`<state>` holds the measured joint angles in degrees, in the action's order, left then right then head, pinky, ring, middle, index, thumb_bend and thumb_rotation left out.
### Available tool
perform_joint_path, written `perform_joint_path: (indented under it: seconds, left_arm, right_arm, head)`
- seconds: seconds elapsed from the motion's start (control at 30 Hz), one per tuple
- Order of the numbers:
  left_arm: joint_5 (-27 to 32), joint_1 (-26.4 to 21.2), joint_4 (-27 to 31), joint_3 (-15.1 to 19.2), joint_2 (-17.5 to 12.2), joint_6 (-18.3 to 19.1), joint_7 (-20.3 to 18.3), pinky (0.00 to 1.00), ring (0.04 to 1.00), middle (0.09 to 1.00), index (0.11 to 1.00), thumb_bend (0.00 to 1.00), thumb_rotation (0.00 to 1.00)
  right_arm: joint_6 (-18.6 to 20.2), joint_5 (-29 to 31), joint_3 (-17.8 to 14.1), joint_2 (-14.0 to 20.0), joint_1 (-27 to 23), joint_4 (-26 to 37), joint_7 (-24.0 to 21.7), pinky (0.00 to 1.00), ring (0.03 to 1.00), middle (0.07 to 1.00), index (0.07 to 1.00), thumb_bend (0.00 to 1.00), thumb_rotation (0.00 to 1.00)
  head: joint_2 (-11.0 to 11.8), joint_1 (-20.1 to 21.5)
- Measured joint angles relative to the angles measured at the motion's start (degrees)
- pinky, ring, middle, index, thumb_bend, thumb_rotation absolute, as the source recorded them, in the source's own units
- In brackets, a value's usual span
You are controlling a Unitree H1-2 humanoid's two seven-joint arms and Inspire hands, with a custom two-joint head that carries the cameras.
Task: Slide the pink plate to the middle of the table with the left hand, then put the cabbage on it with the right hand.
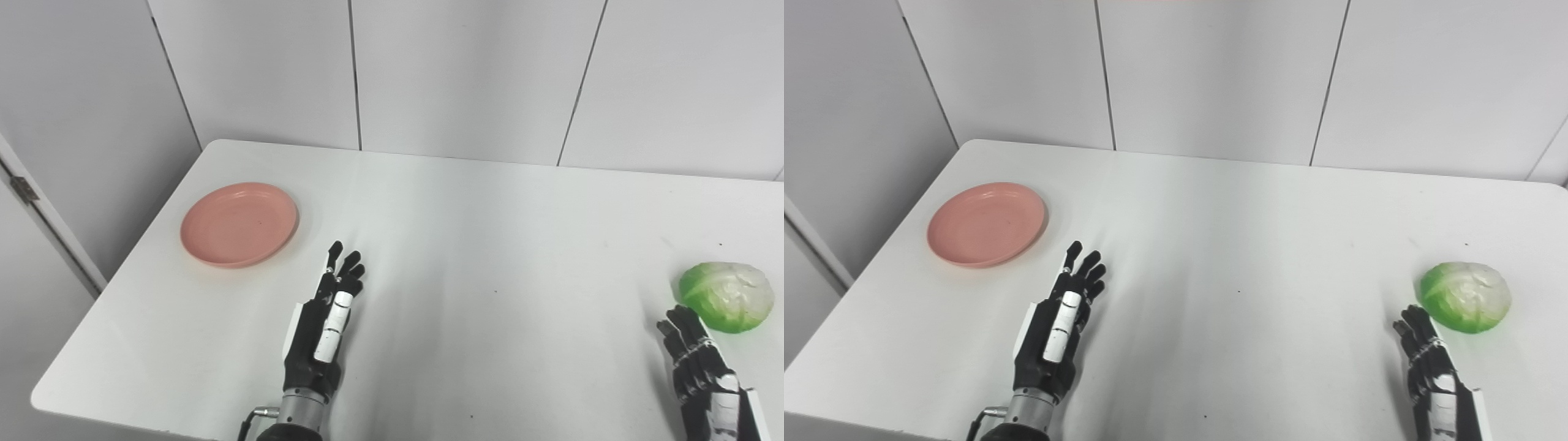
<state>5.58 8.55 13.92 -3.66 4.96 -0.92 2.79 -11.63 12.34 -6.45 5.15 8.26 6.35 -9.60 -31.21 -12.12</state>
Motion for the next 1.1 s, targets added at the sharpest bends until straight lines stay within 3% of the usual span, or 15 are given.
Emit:
perform_joint_path:
  seconds: [0.17,0.27,0.33,0.5,0.6,0.7,0.77,0.97,1.1]
  left_arm:
    - [0.2,0.1,-1.2,-0.6,0.1,-1.2,0.0,0.95,0.952,0.959,1.0,0.71,0.79]
    - [0.3,0.1,-1.4,-0.7,0.1,-3.3,0.0,0.95,0.95,0.96,1.0,0.71,0.79]
    - [0.5,0.1,-2.1,-0.7,0.1,-4.6,0.0,0.94,0.948,0.959,1.0,0.7,0.78]
    - [1.5,0.0,-3.9,-0.4,0.1,-8.5,-0.1,0.89,0.914,0.932,0.976,0.75,0.77]
    - [1.2,-0.4,-3.5,0.9,-0.1,-11.3,-0.1,0.89,0.906,0.917,0.961,0.77,0.78]
    - [1.1,-2.1,-2.8,3.2,-0.8,-11.9,-0.1,0.86,0.885,0.884,0.926,0.79,0.75]
    - [1.2,-4.7,-2.6,5.1,-2.1,-12.0,-0.3,0.81,0.861,0.867,0.897,0.76,0.76]
    - [1.6,-17.9,-0.4,12.3,-11.1,-11.2,0.1,0.75,0.829,0.832,0.802,0.79,0.76]
    - [1.8,-25.1,-4.2,15.5,-14.0,-9.2,0.9,0.71,0.808,0.816,0.771,0.83,0.76]
  right_arm:
    - [-1.5,0.1,-0.2,0.1,-0.2,-1.3,-1.0,1.0,0.954,0.948,0.91,0.94,1.0]
    - [-2.4,0.2,-0.2,0.1,-0.2,-1.9,-1.2,1.0,0.954,0.942,0.908,0.94,1.0]
    - [-2.7,0.2,-0.2,0.1,-0.2,-2.2,-1.3,1.0,0.956,0.937,0.9,0.94,1.0]
    - [-4.4,0.0,-0.1,0.1,-0.4,-3.4,-1.3,1.0,0.949,0.93,0.894,0.95,1.0]
    - [-5.4,-0.2,0.0,0.1,-0.6,-4.0,-1.3,1.0,0.942,0.927,0.891,0.96,1.0]
    - [-6.7,-0.3,0.0,0.3,-0.9,-5.0,-1.2,1.0,0.947,0.937,0.89,0.96,1.0]
    - [-7.3,-0.3,0.2,0.8,-0.9,-5.6,-1.2,1.0,0.951,0.938,0.894,0.95,1.0]
    - [-7.7,-0.7,0.4,1.1,-0.9,-6.1,-0.5,1.0,0.94,0.924,0.885,0.96,1.0]
    - [-8.1,-0.8,0.9,1.1,-1.0,-6.1,-0.4,1.0,0.949,0.93,0.882,0.94,1.0]
  head:
    - [1.4,0.1]
    - [2.2,0.2]
    - [4.0,0.7]
    - [5.1,2.0]
    - [5.4,2.3]
    - [6.5,2.5]
    - [6.6,2.5]
    - [6.5,2.7]
    - [6.2,2.6]
